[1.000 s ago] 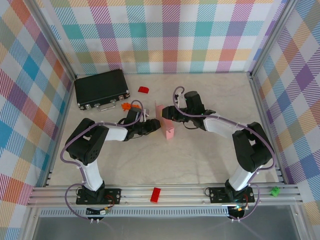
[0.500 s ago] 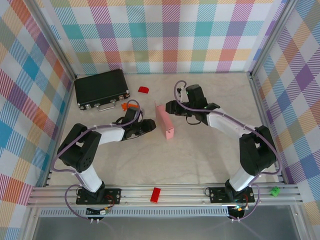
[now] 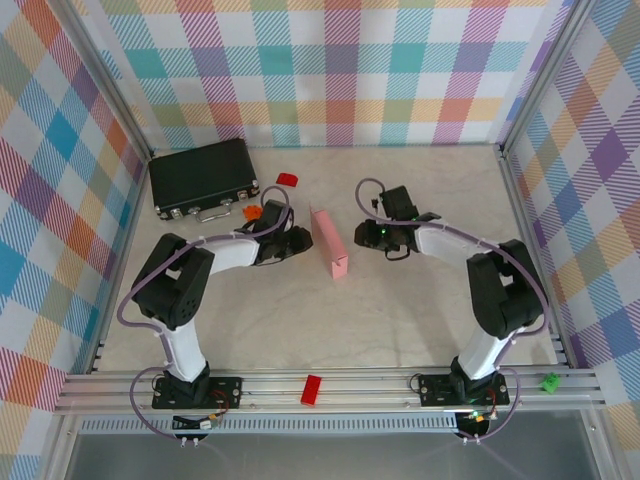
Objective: Fold the paper box
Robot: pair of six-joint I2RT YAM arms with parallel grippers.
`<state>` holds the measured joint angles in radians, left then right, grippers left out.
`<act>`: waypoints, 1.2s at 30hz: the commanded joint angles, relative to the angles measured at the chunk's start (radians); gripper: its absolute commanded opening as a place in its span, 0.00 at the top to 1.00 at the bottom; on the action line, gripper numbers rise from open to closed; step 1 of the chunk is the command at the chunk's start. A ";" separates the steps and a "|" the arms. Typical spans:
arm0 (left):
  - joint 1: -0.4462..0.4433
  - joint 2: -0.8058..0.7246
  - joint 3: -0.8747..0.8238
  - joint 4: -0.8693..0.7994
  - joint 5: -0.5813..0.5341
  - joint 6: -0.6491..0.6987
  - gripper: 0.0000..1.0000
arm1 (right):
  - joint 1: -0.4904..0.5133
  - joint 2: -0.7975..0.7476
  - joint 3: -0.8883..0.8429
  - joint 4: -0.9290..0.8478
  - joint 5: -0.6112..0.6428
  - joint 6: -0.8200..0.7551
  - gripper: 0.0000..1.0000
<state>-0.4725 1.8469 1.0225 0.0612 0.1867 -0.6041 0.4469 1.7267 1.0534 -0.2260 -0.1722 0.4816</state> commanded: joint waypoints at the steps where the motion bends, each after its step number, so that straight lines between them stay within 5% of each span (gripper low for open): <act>1: 0.008 0.037 0.066 -0.030 0.024 0.046 0.70 | 0.046 0.040 -0.026 0.035 -0.061 0.001 0.63; 15: 0.014 0.144 0.203 -0.072 0.125 0.100 0.64 | 0.127 0.063 -0.126 0.211 -0.126 0.101 0.62; 20: 0.021 0.107 0.188 -0.100 0.091 0.103 0.63 | 0.117 -0.031 -0.164 0.165 0.008 0.126 0.62; 26: 0.031 0.027 0.165 -0.143 0.050 0.131 0.60 | 0.041 -0.171 -0.184 0.142 -0.010 0.119 0.61; 36: 0.035 -0.092 0.136 -0.185 -0.013 0.168 0.58 | -0.011 -0.151 -0.057 0.229 -0.203 0.181 0.40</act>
<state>-0.4488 1.7943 1.1793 -0.0814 0.2047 -0.4690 0.4358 1.5398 0.9485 -0.0414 -0.3061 0.6266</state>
